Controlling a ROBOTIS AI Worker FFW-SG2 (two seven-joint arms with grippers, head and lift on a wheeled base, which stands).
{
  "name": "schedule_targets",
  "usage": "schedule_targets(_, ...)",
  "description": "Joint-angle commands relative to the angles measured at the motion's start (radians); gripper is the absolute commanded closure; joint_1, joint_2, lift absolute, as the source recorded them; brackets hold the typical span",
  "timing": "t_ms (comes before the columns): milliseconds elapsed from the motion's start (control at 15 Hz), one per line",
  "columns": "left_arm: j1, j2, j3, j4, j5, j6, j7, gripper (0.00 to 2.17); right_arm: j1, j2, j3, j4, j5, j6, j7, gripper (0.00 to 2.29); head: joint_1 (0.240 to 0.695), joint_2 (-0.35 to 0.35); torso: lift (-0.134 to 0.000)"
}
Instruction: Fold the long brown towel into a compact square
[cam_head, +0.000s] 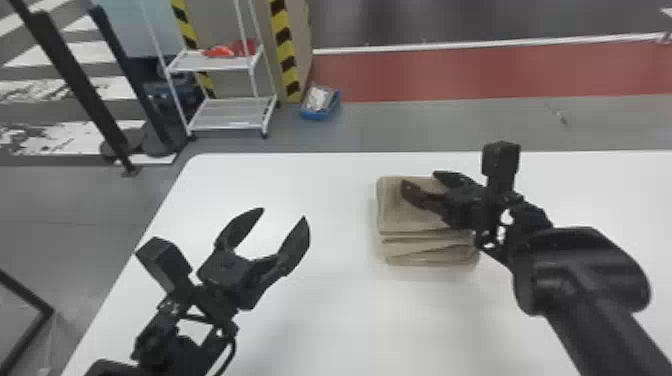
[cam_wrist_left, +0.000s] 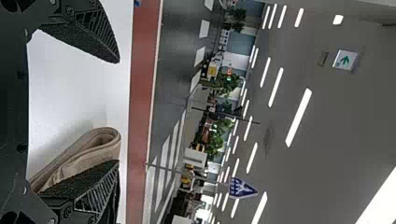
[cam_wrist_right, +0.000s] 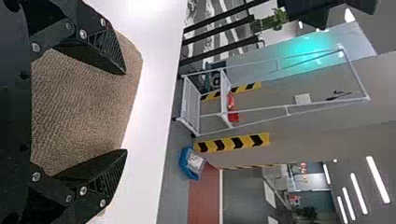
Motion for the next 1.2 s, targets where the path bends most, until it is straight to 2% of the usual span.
schedule_targets(0,0.0,0.0,0.001,-0.007,0.0,0.0,0.004,0.14,0.057,0.001,-0.004,-0.118,-0.01,-0.007,0.01,0.17,0.695,0.147,-0.124)
schedule_targets(267,-0.032,0.0,-0.026,-0.022,-0.069,0.009,0.025,0.14,0.184,0.001,-0.006,-0.388,-0.023,0.064,-0.005,0.09,0.695,0.158,-0.124)
schedule_targets(333,-0.061,-0.003,-0.029,-0.022,-0.076,0.071,0.025,0.14,0.219,-0.005,-0.008,-0.442,-0.026,0.076,-0.011,0.09,0.695,0.159,-0.124)
schedule_targets(467,-0.11,-0.012,-0.031,-0.016,-0.102,0.147,0.025,0.14,0.298,-0.044,-0.032,-0.543,-0.014,0.07,-0.049,0.1,0.695,0.148,-0.124)
schedule_targets(600,-0.14,-0.041,-0.031,-0.011,-0.182,0.178,0.07,0.13,0.385,-0.077,-0.095,-0.637,0.013,0.052,-0.082,0.11,0.695,0.125,-0.124)
schedule_targets(667,-0.15,-0.058,-0.031,-0.008,-0.213,0.187,0.087,0.13,0.425,-0.08,-0.135,-0.668,0.009,0.03,-0.082,0.11,0.695,0.109,-0.124)
schedule_targets(733,-0.159,-0.08,-0.023,0.001,-0.23,0.199,0.102,0.13,0.466,-0.086,-0.169,-0.703,-0.001,0.009,-0.08,0.12,0.695,0.076,-0.124)
schedule_targets(800,-0.169,-0.1,-0.02,0.019,-0.236,0.215,0.116,0.13,0.502,-0.101,-0.193,-0.737,-0.023,-0.01,-0.082,0.12,0.695,0.061,-0.124)
schedule_targets(933,-0.169,-0.135,-0.02,0.041,-0.276,0.212,0.17,0.13,0.561,-0.11,-0.227,-0.807,-0.033,-0.01,-0.082,0.12,0.695,0.033,-0.124)
schedule_targets(1133,-0.136,-0.146,-0.012,0.047,-0.28,0.16,0.225,0.13,0.692,-0.112,-0.236,-0.919,-0.07,-0.034,-0.135,0.12,0.695,0.008,-0.124)
